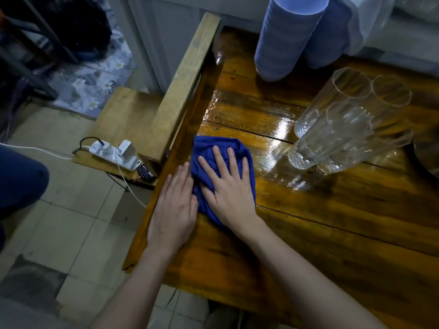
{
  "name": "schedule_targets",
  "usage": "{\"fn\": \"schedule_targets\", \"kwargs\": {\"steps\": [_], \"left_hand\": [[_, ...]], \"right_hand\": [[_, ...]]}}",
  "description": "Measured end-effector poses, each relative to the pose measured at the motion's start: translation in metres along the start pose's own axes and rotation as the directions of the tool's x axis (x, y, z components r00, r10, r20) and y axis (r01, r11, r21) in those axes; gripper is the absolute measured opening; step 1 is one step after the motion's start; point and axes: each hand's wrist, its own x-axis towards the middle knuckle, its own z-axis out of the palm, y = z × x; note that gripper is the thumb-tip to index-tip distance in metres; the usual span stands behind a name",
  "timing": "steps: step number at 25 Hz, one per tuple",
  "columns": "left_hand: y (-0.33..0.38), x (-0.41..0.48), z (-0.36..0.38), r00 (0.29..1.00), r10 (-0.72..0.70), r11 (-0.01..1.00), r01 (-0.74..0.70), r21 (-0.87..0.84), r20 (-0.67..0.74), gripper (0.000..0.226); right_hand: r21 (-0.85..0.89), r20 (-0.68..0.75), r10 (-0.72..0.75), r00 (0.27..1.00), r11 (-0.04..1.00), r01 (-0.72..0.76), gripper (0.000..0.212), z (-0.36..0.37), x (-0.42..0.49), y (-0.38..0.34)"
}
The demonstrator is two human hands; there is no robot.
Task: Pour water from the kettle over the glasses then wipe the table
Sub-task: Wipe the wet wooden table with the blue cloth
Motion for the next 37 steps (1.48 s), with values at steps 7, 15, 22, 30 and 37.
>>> {"fn": "schedule_targets", "kwargs": {"steps": [7, 15, 22, 30, 37], "left_hand": [[0.001, -0.001, 0.000, 1.000, -0.006, 1.000, 0.006, -0.017, 0.003, 0.057], [0.003, -0.012, -0.001, 0.999, 0.040, 0.999, -0.040, -0.035, -0.002, 0.059], [0.012, -0.080, -0.002, 0.970, 0.234, 0.972, -0.235, 0.020, 0.067, 0.057], [0.009, -0.085, 0.005, 0.982, 0.186, 0.981, -0.188, 0.054, 0.037, 0.056], [0.011, -0.082, 0.005, 0.984, 0.171, 0.978, -0.176, 0.111, 0.048, 0.055]], "right_hand": [[0.000, 0.007, 0.084, 0.996, 0.996, -0.084, 0.063, -0.010, -0.109, 0.069], [0.045, -0.021, 0.297, 0.955, 0.954, -0.296, 0.061, -0.028, -0.251, 0.184], [0.005, -0.057, 0.419, 0.906, 0.908, -0.419, 0.066, -0.021, -0.260, 0.185], [-0.050, -0.036, 0.326, 0.945, 0.944, -0.327, 0.069, -0.006, -0.219, 0.092], [-0.078, -0.002, 0.110, 0.994, 0.991, -0.110, 0.070, 0.011, -0.160, -0.003]]}}
